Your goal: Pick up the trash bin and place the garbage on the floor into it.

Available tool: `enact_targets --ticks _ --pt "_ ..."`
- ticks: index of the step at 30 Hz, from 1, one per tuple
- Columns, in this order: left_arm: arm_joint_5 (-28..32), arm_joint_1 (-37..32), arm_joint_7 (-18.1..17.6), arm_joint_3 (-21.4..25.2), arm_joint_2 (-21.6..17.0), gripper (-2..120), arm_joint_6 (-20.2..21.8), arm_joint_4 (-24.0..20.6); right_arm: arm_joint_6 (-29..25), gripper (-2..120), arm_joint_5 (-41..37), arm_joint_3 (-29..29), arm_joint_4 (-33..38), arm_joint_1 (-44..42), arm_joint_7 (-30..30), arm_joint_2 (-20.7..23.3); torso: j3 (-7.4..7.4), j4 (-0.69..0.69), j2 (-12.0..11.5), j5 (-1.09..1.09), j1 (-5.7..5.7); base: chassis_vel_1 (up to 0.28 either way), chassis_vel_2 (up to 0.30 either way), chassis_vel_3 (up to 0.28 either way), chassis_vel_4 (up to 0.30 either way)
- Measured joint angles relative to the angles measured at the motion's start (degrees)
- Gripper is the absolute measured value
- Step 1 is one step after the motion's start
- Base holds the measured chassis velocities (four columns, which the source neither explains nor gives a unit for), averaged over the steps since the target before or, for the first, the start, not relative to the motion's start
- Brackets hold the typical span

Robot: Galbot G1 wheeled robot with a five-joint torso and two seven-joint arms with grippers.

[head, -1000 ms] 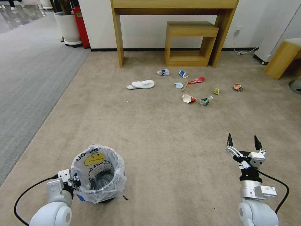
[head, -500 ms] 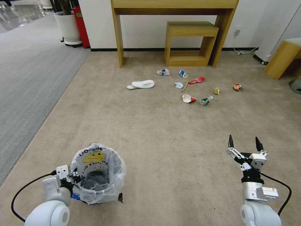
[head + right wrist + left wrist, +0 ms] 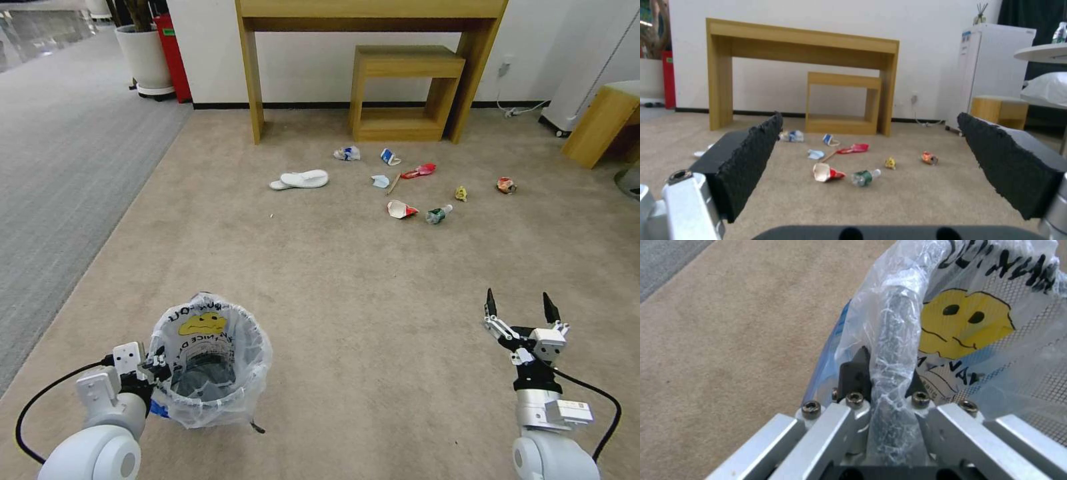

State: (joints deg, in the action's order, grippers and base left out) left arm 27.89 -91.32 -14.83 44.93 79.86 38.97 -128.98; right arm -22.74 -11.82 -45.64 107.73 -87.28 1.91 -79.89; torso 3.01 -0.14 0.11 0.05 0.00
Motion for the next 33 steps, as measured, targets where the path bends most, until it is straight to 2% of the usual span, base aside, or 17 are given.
enact_targets --ticks 14,33 --pt "4.1 1.4 -0.9 0.8 1.4 3 0.8 -2.1 1.0 100 -0.9 -0.8 0.3 -0.5 -0.9 1.0 0.00 0.00 0.0 0.00 0.00 0.000 0.000 0.000 0.000" --pt "4.1 1.8 -0.8 1.3 2.3 3 0.6 -2.1 -0.1 100 1.1 -1.6 -0.5 -0.6 -0.9 1.1 0.00 0.00 0.0 0.00 0.00 0.000 0.000 0.000 0.000"
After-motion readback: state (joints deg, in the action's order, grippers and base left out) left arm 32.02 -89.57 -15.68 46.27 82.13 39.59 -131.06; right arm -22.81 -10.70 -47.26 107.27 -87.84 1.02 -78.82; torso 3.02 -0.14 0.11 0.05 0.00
